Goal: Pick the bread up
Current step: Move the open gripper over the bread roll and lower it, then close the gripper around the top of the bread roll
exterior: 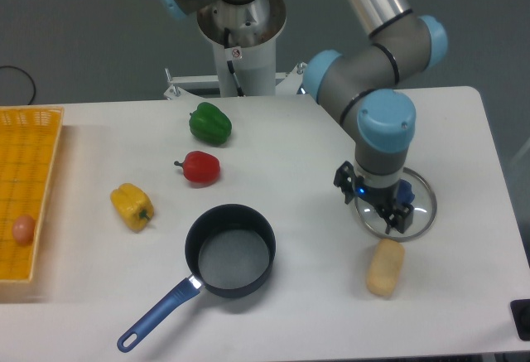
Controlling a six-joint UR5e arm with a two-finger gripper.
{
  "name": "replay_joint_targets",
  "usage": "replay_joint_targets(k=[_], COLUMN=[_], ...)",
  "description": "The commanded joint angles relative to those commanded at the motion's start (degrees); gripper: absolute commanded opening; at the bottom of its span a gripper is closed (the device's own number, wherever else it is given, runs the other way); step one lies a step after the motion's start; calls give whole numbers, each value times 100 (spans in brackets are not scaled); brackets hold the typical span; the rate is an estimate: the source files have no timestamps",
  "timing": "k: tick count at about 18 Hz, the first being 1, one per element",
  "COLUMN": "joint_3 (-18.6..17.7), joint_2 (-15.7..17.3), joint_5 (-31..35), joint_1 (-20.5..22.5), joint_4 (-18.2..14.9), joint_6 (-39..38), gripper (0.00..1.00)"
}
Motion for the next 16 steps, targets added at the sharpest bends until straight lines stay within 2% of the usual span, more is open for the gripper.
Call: replay_joint_targets(k=[4,7,16], joint_3=[106,150,168], joint_2=[-211,-387,-581], joint_5=[-9,0,17], joint_1=[9,35,53], joint_4=[106,342,466], joint_6=[-80,-80,-80], gripper=[100,100,100])
